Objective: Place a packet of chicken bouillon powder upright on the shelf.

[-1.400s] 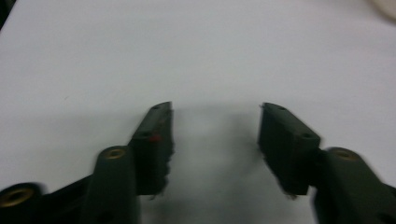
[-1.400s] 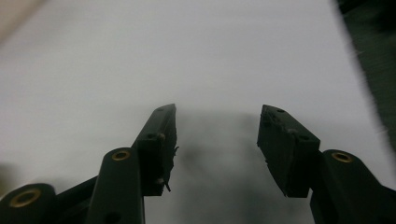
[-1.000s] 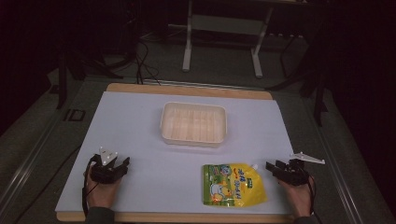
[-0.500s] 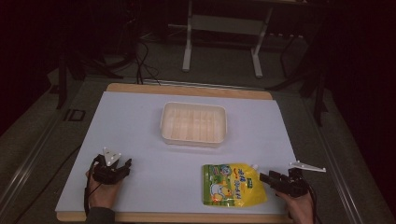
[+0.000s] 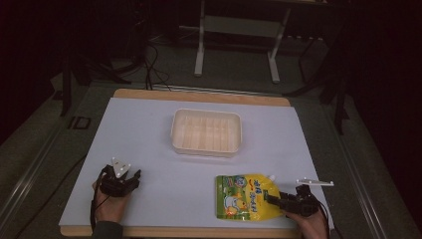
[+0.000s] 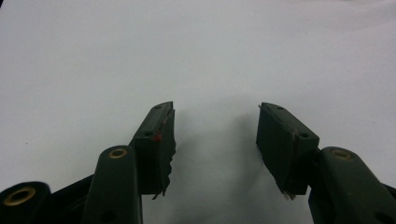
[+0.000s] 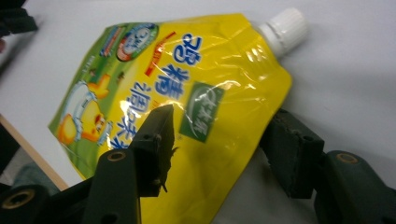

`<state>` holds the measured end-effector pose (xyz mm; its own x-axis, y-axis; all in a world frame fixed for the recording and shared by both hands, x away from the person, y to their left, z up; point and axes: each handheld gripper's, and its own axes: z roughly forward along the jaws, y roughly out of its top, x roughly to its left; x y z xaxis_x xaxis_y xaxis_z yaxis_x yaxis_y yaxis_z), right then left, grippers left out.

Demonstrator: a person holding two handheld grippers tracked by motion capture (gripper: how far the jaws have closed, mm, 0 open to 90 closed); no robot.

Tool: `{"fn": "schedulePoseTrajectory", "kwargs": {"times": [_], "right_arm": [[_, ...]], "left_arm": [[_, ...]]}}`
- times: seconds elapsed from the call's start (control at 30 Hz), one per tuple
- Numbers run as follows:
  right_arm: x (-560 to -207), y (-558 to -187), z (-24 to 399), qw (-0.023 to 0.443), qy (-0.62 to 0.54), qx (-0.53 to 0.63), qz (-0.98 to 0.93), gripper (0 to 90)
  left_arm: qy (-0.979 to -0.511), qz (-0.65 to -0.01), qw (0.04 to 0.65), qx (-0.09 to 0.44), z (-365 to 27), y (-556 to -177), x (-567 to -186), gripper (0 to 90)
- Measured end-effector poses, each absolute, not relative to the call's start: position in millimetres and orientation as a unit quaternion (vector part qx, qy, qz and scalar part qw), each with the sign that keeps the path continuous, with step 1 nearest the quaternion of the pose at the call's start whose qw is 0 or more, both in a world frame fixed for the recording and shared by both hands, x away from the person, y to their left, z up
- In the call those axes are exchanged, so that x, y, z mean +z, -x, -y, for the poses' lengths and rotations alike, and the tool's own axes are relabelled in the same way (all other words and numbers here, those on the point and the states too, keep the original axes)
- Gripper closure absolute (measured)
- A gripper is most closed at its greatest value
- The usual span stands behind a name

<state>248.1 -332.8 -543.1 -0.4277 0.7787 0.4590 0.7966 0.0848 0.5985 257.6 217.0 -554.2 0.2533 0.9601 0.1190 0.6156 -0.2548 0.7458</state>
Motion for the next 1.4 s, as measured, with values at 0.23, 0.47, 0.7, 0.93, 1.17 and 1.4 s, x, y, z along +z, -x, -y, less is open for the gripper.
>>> {"fn": "schedulePoseTrajectory", "kwargs": {"times": [0.23, 0.47, 0.7, 0.93, 1.17, 1.4], "right_arm": [[-544, -263, 324, 0.043, 0.527, -0.411, 0.743, 59.1], [-543, -267, 317, 0.081, 0.505, -0.422, 0.749, 77.2], [-527, -276, 312, 0.105, 0.507, -0.437, 0.735, 89.4], [-508, -282, 306, 0.123, 0.501, -0.455, 0.726, 90.0], [-494, -288, 297, 0.125, 0.482, -0.466, 0.731, 90.0], [-480, -292, 289, 0.134, 0.467, -0.483, 0.729, 90.0]], "left_arm": [[-0.735, -0.535, 0.292, 0.295, -217, -258, -554, 46.6], [-0.736, -0.535, 0.291, 0.296, -217, -257, -554, 46.6], [-0.735, -0.535, 0.292, 0.297, -216, -257, -554, 46.6], [-0.734, -0.536, 0.292, 0.298, -217, -257, -554, 46.7], [-0.731, -0.539, 0.293, 0.299, -217, -257, -554, 46.8], [-0.730, -0.540, 0.293, 0.300, -217, -257, -554, 46.9]]}}
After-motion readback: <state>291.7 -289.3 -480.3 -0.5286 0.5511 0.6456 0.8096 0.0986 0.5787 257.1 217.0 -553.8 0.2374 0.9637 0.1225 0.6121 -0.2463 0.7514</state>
